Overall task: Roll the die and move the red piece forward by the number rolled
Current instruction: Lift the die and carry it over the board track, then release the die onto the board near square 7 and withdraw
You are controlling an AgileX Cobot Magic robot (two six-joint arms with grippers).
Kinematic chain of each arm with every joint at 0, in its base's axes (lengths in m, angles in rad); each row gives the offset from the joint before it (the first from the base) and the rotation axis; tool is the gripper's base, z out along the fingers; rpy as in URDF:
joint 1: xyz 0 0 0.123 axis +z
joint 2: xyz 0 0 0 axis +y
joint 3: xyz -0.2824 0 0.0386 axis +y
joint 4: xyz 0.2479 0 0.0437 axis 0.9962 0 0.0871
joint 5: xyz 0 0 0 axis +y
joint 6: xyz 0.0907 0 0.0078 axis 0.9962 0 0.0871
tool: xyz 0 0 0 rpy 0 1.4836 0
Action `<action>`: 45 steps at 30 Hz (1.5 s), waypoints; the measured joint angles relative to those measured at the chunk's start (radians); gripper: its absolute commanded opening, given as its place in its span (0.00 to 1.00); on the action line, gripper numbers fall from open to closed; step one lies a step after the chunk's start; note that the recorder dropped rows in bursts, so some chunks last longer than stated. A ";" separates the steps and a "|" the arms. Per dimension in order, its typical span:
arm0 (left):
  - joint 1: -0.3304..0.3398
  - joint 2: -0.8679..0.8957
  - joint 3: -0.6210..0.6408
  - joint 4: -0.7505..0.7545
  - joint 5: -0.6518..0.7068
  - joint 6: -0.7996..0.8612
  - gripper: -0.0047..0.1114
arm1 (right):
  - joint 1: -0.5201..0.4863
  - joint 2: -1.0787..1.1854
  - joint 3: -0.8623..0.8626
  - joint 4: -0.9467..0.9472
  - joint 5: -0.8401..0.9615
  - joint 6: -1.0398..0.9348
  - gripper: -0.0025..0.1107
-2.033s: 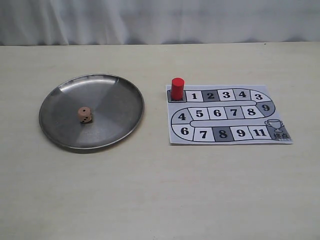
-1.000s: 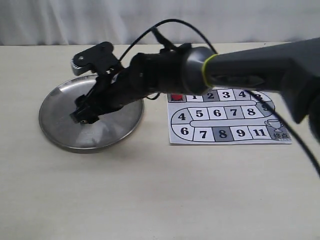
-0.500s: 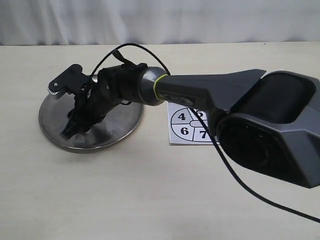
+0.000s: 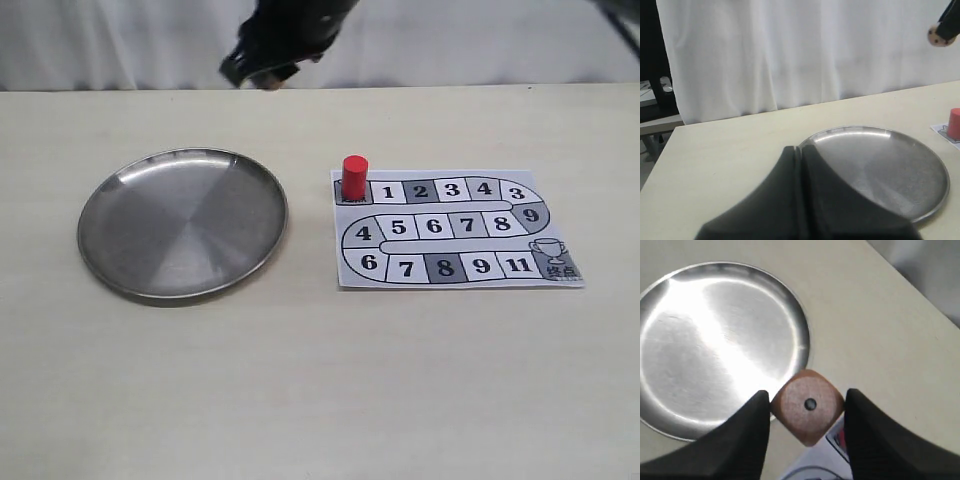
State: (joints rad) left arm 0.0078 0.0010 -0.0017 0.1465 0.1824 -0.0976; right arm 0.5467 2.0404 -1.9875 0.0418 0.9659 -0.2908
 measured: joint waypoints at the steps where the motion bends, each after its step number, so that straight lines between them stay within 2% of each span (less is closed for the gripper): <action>1: 0.000 0.000 0.000 0.000 0.000 0.000 0.04 | -0.036 -0.009 0.020 0.010 0.000 0.003 0.06; 6: 0.000 0.000 0.000 0.000 0.000 0.000 0.04 | -0.186 -0.018 0.237 0.067 -0.077 0.015 0.06; 11: 0.000 0.000 0.000 0.000 0.000 0.000 0.04 | -0.286 -0.007 0.422 0.103 -0.211 0.016 0.06; 22: 0.000 0.000 0.000 0.000 0.000 0.000 0.04 | -0.311 -0.004 0.524 0.118 -0.248 0.015 0.07; 29: 0.000 0.000 0.000 0.000 0.000 0.000 0.04 | -0.311 -0.001 0.526 0.001 -0.266 0.185 0.27; 37: 0.000 0.000 0.000 0.000 0.000 0.000 0.04 | -0.311 0.007 0.526 -0.020 -0.330 0.271 0.63; 40: 0.000 0.000 0.000 0.000 0.000 0.000 0.04 | -0.311 0.007 0.526 -0.020 -0.332 0.276 0.70; 45: 0.000 0.000 0.000 0.000 0.000 0.000 0.04 | -0.311 0.007 0.526 -0.020 -0.336 0.276 0.71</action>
State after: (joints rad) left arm 0.0078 0.0010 -0.0017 0.1465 0.1824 -0.0976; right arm 0.2354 2.0478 -1.4610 0.0222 0.6294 -0.0152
